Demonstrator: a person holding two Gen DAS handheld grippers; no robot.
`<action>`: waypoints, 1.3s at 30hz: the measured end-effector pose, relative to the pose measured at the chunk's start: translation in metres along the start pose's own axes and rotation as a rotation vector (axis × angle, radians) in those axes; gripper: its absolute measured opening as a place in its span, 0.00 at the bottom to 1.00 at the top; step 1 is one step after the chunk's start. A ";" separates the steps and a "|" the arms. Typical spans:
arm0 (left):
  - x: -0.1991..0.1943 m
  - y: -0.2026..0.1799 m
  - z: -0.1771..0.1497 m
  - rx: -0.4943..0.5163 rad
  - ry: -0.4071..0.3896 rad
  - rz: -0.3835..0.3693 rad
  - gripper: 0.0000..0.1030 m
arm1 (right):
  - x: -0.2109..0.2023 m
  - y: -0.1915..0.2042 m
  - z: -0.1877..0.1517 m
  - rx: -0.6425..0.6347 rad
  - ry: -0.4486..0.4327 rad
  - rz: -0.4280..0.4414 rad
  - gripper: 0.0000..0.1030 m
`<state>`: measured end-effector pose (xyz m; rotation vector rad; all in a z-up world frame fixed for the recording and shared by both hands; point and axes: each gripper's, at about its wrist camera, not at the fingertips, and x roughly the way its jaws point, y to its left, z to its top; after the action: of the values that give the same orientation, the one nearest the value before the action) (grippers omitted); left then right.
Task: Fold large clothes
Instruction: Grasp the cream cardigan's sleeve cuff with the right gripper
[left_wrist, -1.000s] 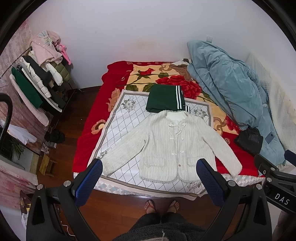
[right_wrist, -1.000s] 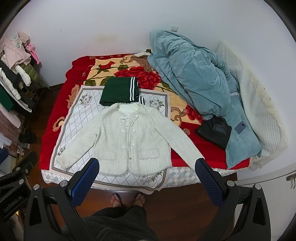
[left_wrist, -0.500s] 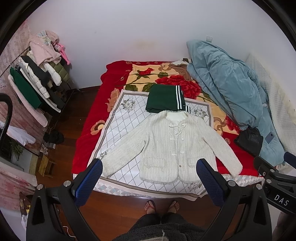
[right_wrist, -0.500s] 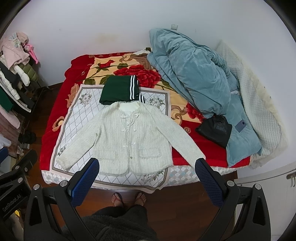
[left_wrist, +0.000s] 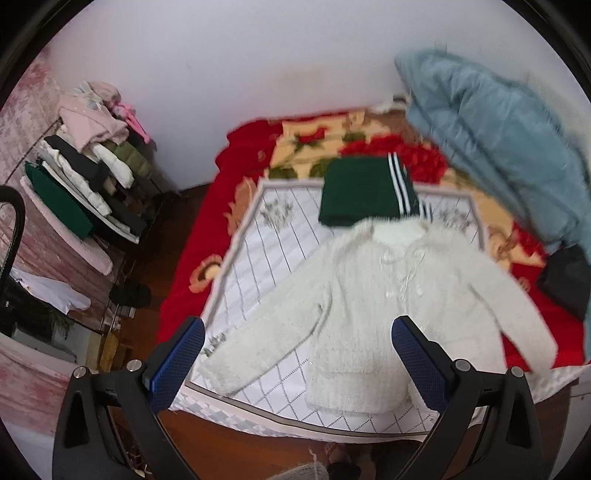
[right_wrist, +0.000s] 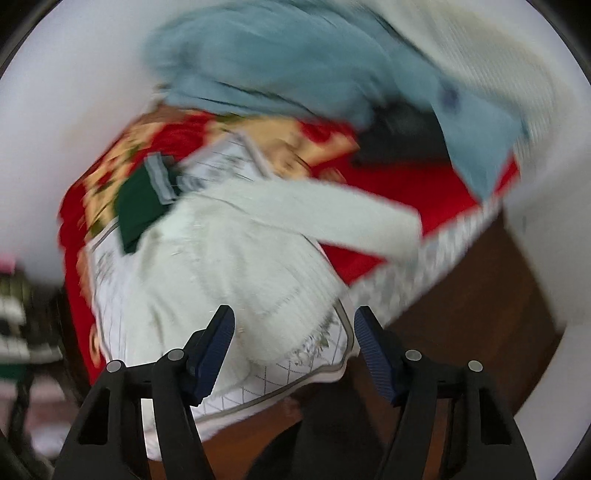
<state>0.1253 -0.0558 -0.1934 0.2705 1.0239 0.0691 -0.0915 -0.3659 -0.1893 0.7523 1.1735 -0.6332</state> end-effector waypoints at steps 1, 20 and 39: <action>0.013 -0.008 -0.002 0.005 0.012 0.010 1.00 | 0.016 -0.013 0.005 0.041 0.014 0.009 0.67; 0.267 -0.203 -0.035 0.079 0.353 0.037 1.00 | 0.403 -0.266 0.078 0.917 0.065 0.168 0.37; 0.305 -0.250 -0.047 0.109 0.347 -0.081 1.00 | 0.391 -0.212 0.094 0.723 -0.087 0.119 0.25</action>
<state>0.2268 -0.2321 -0.5343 0.3229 1.3852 -0.0142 -0.0962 -0.5890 -0.5852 1.3750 0.7990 -0.9942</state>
